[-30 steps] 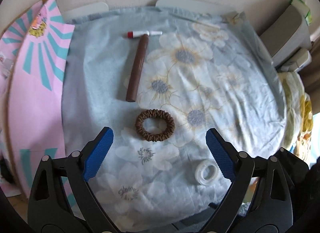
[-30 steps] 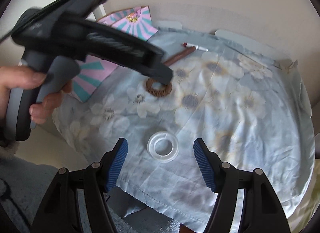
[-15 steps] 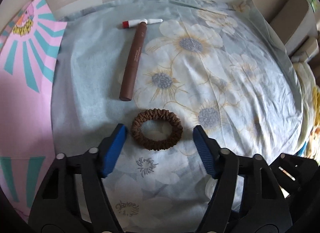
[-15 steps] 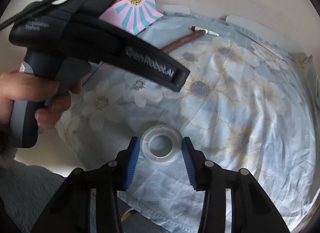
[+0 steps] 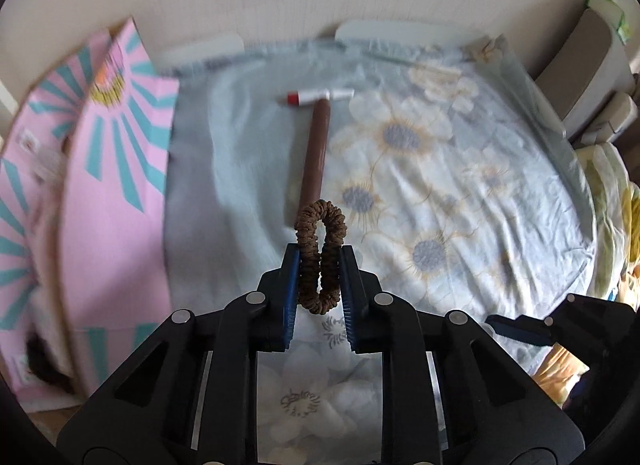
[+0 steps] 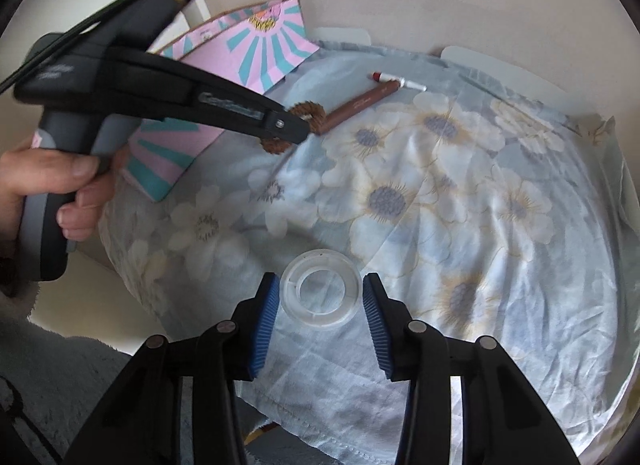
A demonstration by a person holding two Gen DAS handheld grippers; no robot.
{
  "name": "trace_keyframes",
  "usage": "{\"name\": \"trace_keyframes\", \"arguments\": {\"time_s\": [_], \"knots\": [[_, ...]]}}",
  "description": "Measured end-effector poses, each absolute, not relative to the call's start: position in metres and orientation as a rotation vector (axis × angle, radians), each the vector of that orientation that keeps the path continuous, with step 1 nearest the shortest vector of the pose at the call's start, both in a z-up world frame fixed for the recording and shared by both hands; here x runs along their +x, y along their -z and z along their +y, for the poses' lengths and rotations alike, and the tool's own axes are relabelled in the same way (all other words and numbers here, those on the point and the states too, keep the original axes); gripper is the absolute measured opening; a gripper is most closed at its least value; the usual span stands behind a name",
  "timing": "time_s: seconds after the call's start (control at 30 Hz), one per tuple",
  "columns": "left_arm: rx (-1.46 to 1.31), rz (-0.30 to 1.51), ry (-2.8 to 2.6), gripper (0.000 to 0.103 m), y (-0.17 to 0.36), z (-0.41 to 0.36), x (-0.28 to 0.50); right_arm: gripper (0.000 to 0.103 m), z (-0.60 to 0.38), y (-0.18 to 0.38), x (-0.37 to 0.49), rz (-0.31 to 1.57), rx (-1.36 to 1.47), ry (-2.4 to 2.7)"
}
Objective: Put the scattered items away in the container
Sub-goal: 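Grasp the brown hair tie with left tool while right grasps the clear tape roll, then carry the hair tie and tape roll into the striped box and release both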
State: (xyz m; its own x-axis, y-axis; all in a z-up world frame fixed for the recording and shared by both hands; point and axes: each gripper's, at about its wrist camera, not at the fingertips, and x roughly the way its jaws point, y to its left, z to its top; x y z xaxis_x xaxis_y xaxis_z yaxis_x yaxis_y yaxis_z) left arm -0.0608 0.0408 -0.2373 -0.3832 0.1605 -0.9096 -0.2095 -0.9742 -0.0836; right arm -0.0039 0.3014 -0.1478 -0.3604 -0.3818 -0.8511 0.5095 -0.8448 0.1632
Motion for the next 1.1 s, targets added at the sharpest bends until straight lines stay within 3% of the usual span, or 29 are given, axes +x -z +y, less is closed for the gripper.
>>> {"name": "trace_keyframes", "arguments": {"time_s": [0.2, 0.5, 0.7, 0.97, 1.03, 1.07, 1.1], "knots": [[-1.438, -0.024, -2.541, 0.015, 0.179, 0.013, -0.059, 0.039, 0.300, 0.121, -0.016, 0.143, 1.283, 2.266], [-1.328, -0.135, -2.810, 0.014, 0.114, -0.081, -0.034, 0.039, 0.238, 0.033, -0.056, 0.151, 0.966, 2.236], [-1.407, -0.229, -2.918, 0.014, 0.130, -0.132, -0.012, 0.039, 0.163, 0.008, -0.084, 0.173, 0.857, 2.131], [-1.507, -0.337, -2.907, 0.014, 0.163, -0.155, 0.002, 0.039, 0.085, 0.020, -0.115, 0.190, 0.940, 2.021], [-1.548, -0.353, -2.876, 0.022, 0.169, -0.155, 0.001, 0.040, 0.070, 0.028, -0.117, 0.231, 0.970, 2.006], [-1.565, -0.367, -2.865, 0.046, 0.171, -0.156, 0.000, 0.040, 0.064, 0.032, -0.118, 0.252, 0.988, 1.994], [-1.574, -0.380, -2.866, 0.077, 0.172, -0.156, 0.002, 0.040, 0.060, 0.035, -0.118, 0.270, 1.004, 1.982]]}}
